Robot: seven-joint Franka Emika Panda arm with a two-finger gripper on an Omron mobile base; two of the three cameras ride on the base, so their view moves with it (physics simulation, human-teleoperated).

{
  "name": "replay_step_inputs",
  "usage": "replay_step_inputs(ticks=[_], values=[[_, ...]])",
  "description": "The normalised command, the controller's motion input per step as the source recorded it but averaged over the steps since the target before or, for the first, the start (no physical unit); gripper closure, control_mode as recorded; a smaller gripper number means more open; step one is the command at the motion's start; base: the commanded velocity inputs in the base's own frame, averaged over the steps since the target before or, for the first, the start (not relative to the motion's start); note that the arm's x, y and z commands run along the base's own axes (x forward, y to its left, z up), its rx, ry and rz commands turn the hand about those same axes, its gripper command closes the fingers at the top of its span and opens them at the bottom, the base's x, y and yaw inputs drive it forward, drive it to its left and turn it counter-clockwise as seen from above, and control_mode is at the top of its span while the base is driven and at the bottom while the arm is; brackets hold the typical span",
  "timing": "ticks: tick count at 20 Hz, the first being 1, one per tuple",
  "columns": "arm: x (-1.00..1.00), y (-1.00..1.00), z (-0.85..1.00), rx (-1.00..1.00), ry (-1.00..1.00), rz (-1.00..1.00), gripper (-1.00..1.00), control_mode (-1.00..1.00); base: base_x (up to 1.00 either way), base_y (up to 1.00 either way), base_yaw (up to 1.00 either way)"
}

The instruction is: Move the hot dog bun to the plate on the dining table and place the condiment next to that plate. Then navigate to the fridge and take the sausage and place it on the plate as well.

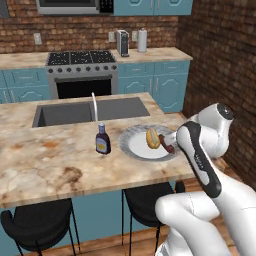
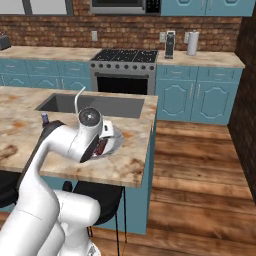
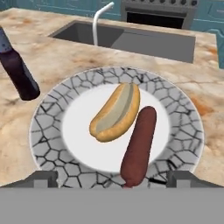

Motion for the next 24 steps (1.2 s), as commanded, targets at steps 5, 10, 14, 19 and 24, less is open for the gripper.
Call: replay_step_inputs(ticks=[5,10,14,19,24], values=[[-0.64,0.00,0.62,0.00,0.00,0.00,-1.00,-1.00,0.00,0.00,0.00],[-0.66,0.00,0.59,0.00,0.00,-0.01,-1.00,-1.00,0.00,0.00,0.00],[-0.66,0.00,0.61,0.00,0.00,-0.01,-1.00,-1.00,0.00,0.00,0.00],[-0.65,0.00,0.49,0.00,0.00,-0.01,-1.00,-1.00,0.00,0.00,0.00],[-0.66,0.00,0.34,0.00,0.00,-0.06,-1.00,-1.00,0.00,0.00,0.00]])
